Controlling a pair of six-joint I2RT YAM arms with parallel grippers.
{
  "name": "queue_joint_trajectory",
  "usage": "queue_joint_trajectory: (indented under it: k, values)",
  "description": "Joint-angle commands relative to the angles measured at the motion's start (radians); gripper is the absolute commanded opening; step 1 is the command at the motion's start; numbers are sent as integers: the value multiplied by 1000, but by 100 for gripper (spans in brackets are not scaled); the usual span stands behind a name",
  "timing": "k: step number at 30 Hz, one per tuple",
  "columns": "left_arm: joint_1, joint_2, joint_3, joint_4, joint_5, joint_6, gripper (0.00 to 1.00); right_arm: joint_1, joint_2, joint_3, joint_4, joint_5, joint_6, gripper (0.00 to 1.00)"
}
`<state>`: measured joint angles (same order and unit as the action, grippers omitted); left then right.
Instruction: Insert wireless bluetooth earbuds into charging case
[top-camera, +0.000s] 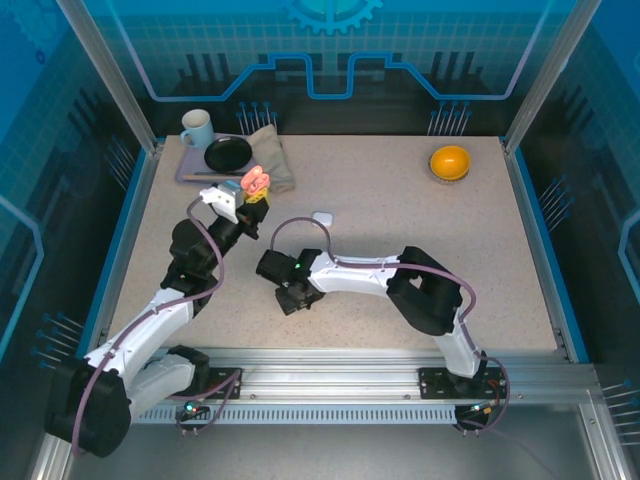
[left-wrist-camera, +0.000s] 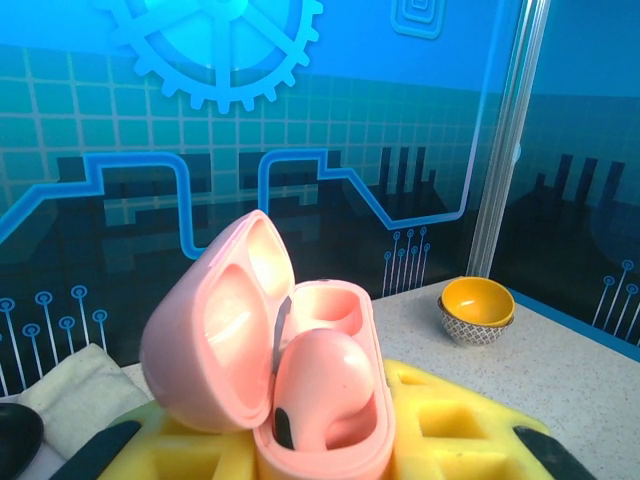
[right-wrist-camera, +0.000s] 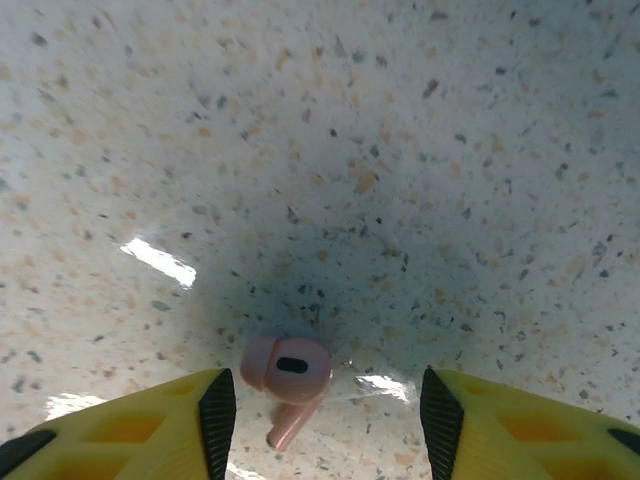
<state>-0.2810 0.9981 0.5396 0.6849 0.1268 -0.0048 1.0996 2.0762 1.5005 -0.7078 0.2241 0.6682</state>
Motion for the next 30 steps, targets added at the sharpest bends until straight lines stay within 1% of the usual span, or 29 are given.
queue_joint_trajectory:
  k: [1, 13, 22, 28, 30]
  values:
    - [13, -15, -12, 23, -9, -24, 0, 14, 25, 36, -36, -17, -10, 54]
    - [17, -3, -20, 45, 1, -35, 0, 17, 72, 87, -56, -11, -4, 53]
    - [20, -1, -24, 54, 8, -44, 0, 14, 96, 107, -85, 10, 31, 47]
    - [20, 1, -26, 57, 11, -47, 0, 13, 98, 106, -87, 8, 36, 40]
    - [20, 3, -26, 58, 12, -47, 0, 13, 96, 104, -87, 7, 37, 40]
